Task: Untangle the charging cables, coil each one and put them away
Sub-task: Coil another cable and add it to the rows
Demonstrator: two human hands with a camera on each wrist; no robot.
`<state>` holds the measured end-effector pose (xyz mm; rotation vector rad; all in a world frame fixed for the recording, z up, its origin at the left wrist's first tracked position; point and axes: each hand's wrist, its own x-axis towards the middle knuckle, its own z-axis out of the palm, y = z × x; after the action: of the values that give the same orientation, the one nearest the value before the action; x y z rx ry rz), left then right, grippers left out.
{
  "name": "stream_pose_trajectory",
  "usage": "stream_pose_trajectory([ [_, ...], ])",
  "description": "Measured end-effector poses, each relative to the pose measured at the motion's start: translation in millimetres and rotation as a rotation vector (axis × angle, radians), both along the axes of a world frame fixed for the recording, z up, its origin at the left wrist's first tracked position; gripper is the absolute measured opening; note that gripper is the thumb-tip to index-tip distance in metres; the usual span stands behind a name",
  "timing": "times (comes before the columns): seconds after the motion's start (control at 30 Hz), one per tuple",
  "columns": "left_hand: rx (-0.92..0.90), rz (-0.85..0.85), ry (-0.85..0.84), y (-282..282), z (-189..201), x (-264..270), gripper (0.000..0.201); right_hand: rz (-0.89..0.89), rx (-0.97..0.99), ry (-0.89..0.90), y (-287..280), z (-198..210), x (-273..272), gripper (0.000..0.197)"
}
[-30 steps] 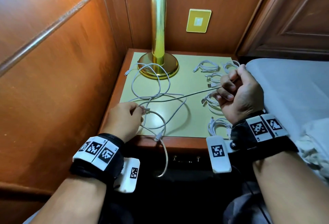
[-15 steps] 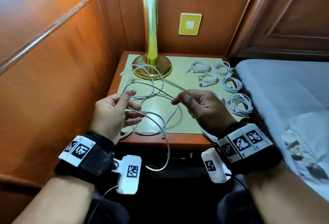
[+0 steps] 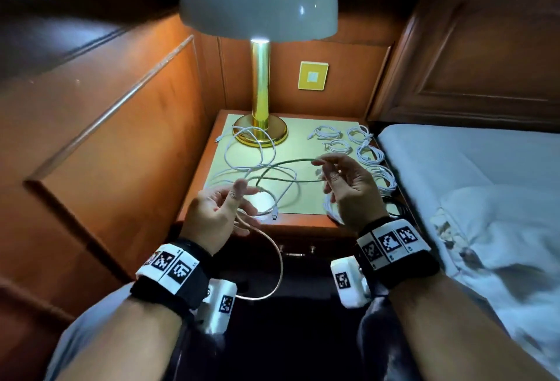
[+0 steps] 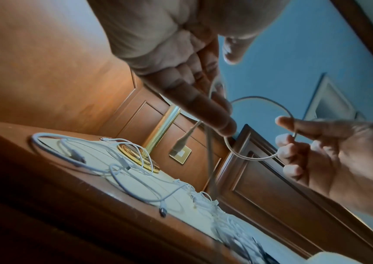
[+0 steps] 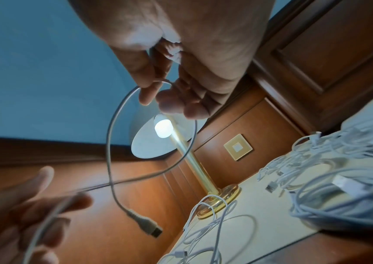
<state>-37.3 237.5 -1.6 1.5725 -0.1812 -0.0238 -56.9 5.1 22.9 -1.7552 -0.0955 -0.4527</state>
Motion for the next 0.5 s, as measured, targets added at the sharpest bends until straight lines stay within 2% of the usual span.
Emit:
stream_pose_trajectory([
  [0.1, 0.038, 0.033, 0.002, 1, -4, -25, 0.046, -0.119, 0.033, 0.069, -8, 15, -38, 0.018],
  [0.17, 0.1, 0.038, -0.021, -2, -7, -40, 0.029, -0.147, -0.064, 0.098, -12, 24, -64, 0.027],
  [0.23, 0.164, -0.007, -0.068, -9, -6, -55, 0.015, -0.1, -0.119, 0.114, -11, 33, -87, 0.026],
  [0.3, 0.196, -0.101, -0.135, -22, -3, -71, 0.012, -0.017, -0.179, 0.134, -8, 39, -106, 0.026],
  [0.37, 0.196, -0.225, -0.204, -40, -3, -83, 0.023, 0.068, -0.199, 0.146, -3, 42, -122, 0.026],
  [0.43, 0.152, -0.355, -0.189, -60, 0, -94, 0.035, 0.117, -0.154, 0.134, -3, 40, -133, 0.025],
  [0.5, 0.081, -0.483, -0.143, -82, 1, -100, 0.029, 0.123, -0.087, 0.101, -7, 39, -141, 0.025],
])
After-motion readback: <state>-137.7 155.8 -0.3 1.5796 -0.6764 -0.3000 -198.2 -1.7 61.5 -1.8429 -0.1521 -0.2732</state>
